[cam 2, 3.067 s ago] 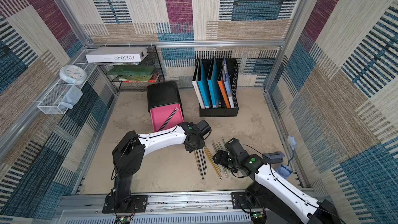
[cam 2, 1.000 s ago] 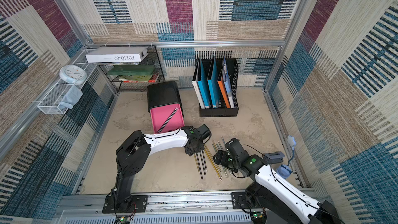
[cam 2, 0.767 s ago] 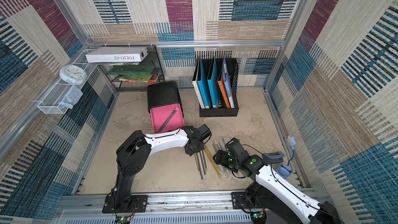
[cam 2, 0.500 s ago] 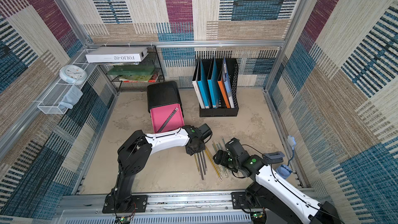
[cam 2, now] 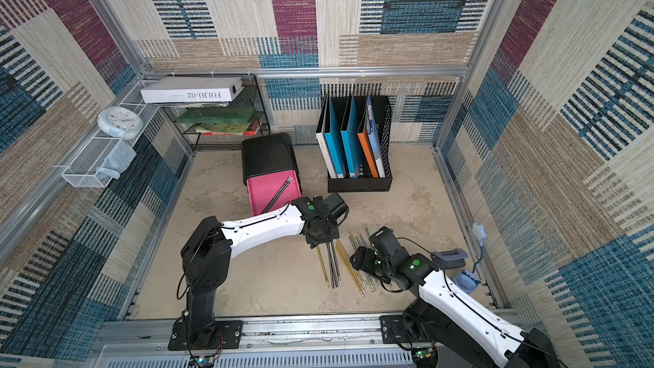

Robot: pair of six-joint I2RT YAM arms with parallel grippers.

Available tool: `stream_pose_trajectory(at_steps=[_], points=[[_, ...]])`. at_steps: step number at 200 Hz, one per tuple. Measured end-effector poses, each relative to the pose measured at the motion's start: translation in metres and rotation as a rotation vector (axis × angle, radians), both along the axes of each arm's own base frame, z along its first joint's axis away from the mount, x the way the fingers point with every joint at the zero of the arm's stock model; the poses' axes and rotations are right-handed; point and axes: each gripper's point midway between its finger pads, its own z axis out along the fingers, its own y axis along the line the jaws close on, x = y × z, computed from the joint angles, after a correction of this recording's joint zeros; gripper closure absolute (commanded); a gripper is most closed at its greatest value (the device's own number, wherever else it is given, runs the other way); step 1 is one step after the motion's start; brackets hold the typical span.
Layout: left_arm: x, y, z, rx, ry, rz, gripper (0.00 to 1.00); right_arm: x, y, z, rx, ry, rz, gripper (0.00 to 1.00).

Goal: Please place the pencils in the drawer according to their color
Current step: Pick up the pencil from the center of the board.

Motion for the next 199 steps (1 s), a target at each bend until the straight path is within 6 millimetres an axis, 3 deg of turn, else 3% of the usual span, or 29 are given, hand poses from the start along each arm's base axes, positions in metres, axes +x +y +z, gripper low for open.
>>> stream_pose_trajectory(at_steps=[30, 63, 107, 139, 165, 199], points=[[-0.001, 0.012, 0.028, 0.001, -0.055, -0.036, 1.00, 0.002, 0.001, 0.000, -0.003, 0.003, 0.001, 0.16], [0.012, 0.031, 0.071, -0.001, -0.161, -0.077, 1.00, 0.007, 0.006, 0.005, 0.006, -0.011, 0.005, 0.16], [0.062, 0.080, 0.142, 0.014, -0.358, -0.103, 1.00, 0.014, 0.015, 0.013, 0.031, -0.025, 0.017, 0.16], [0.099, 0.113, 0.179, 0.085, -0.486, -0.156, 1.00, 0.021, 0.021, 0.021, 0.052, -0.048, 0.020, 0.16], [0.124, 0.124, 0.201, 0.164, -0.579, -0.239, 1.00, 0.025, 0.023, 0.024, 0.063, -0.060, 0.019, 0.16], [0.147, 0.126, 0.204, 0.295, -0.652, -0.374, 1.00, 0.028, 0.026, 0.027, 0.080, -0.072, 0.010, 0.16]])
